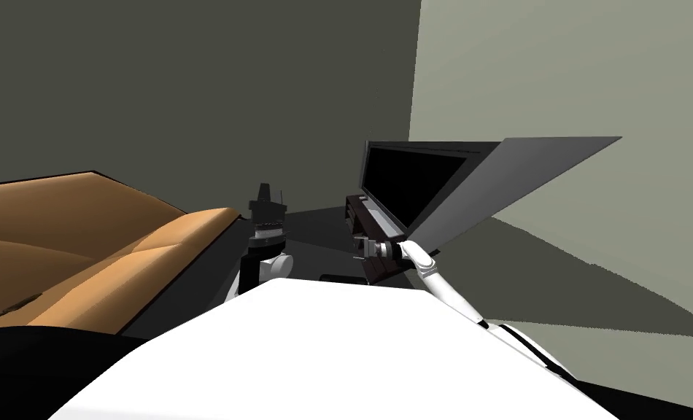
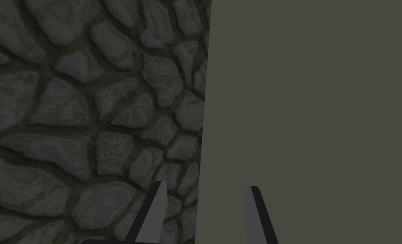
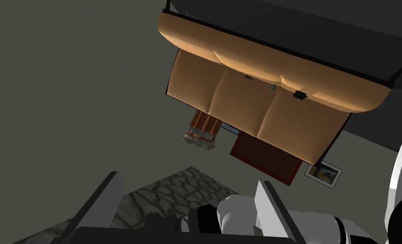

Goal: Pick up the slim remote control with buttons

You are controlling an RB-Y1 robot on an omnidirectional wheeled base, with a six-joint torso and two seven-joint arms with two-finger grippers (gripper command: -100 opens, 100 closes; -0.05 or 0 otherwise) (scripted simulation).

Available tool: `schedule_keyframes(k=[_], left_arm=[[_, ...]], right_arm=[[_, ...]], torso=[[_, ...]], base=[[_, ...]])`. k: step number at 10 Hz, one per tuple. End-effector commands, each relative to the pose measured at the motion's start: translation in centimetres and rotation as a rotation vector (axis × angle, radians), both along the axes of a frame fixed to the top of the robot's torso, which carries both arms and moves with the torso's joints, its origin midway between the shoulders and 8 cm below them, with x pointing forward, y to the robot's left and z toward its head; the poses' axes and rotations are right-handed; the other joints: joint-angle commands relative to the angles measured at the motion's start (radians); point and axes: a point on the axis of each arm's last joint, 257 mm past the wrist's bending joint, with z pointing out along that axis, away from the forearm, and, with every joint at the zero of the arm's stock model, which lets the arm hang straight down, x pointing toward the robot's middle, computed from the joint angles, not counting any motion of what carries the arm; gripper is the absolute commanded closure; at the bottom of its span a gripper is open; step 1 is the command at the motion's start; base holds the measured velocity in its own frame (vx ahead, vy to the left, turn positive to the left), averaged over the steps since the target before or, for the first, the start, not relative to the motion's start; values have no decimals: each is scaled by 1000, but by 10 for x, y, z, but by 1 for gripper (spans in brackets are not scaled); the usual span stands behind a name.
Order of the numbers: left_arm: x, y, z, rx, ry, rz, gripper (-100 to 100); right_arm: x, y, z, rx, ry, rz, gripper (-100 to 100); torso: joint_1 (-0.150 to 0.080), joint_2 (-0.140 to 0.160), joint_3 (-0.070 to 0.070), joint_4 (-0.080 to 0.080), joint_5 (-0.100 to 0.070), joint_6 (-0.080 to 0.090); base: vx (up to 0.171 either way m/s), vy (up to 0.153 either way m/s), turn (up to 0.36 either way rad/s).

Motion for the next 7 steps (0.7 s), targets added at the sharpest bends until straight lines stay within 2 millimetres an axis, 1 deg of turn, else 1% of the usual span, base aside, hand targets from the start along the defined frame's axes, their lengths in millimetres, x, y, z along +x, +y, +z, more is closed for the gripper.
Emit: schedule_keyframes(k=[1, 2, 3, 4, 5, 7], left_arm=[[0, 0, 0, 0, 0, 0, 0], [0, 0, 0, 0, 0, 0, 0], [0, 0, 0, 0, 0, 0, 0], [0, 0, 0, 0, 0, 0, 0], [0, 0, 0, 0, 0, 0, 0], [0, 0, 0, 0, 0, 0, 0]], right_arm=[[2, -10, -19, -66, -5, 4, -100], [2, -11, -20, -72, -7, 4, -100], [3, -31, -45, -148, 6, 2, -100], [3, -34, -51, -178, -3, 6, -100], [4, -55, -73, -242, 15, 0, -100], [3, -60, -81, -284, 4, 6, -100]], torso=[[0, 0, 0, 0, 0, 0], [0, 0, 0, 0, 0, 0], [0, 1, 0, 0, 0, 0], [1, -1, 0, 0, 0, 0], [0, -1, 0, 0, 0, 0], [0, -1, -1, 0, 0, 0]], base=[[47, 8, 47], [23, 7, -3], [59, 14, 92], [54, 11, 37], [65, 4, 61], [45, 7, 14]])
